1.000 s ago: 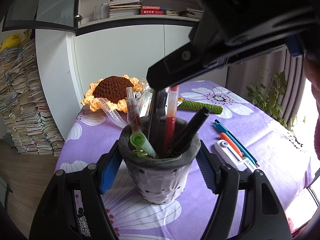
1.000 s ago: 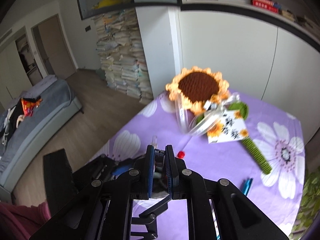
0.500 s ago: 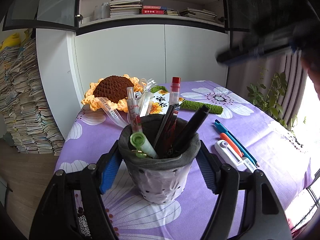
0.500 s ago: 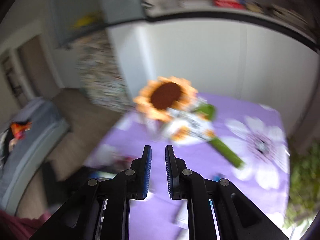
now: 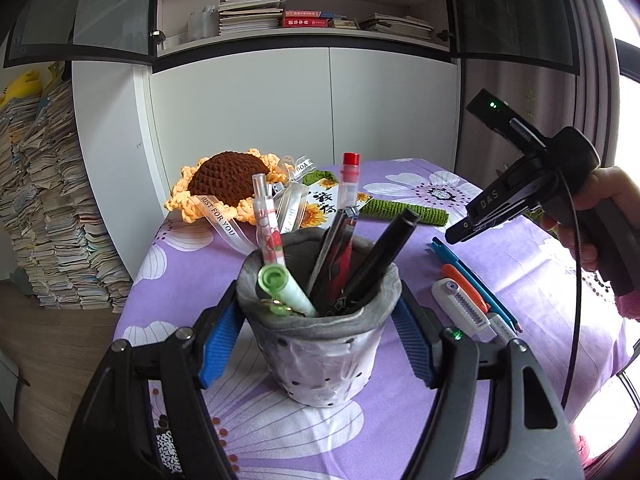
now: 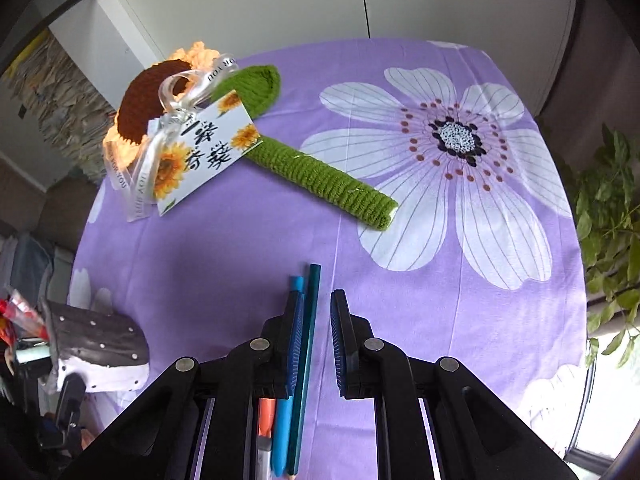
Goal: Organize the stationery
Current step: 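Grasp the dark teal pen with the right tool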
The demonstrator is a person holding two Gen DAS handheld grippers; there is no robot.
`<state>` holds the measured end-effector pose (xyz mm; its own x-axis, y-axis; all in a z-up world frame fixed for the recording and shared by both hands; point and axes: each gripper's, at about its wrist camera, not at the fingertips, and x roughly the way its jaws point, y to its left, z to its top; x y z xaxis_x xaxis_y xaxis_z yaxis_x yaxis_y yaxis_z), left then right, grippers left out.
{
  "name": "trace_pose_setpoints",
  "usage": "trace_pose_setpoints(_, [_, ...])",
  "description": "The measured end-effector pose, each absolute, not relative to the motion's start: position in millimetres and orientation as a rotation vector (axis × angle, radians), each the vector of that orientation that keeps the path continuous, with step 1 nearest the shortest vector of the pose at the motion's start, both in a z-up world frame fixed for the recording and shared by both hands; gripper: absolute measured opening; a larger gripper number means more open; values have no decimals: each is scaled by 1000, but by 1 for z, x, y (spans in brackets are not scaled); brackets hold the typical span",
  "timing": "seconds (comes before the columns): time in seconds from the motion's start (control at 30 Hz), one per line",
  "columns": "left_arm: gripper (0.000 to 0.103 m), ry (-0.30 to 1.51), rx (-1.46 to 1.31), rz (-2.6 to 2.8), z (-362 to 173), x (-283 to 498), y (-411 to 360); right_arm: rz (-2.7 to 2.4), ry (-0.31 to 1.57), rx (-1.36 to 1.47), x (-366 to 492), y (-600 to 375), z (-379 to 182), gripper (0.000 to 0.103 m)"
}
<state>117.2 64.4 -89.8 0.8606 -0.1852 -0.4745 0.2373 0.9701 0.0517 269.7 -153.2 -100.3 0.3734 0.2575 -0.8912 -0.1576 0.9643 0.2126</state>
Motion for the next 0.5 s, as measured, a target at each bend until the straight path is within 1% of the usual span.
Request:
trace_pose_setpoints(0.17, [71, 485, 118, -218, -91, 117, 63, 287, 1183, 92, 274, -150, -110, 13])
trace_pose_setpoints(0.5, [71, 488, 116, -220, -90, 115, 64, 267, 1187, 58, 282, -141, -112, 13])
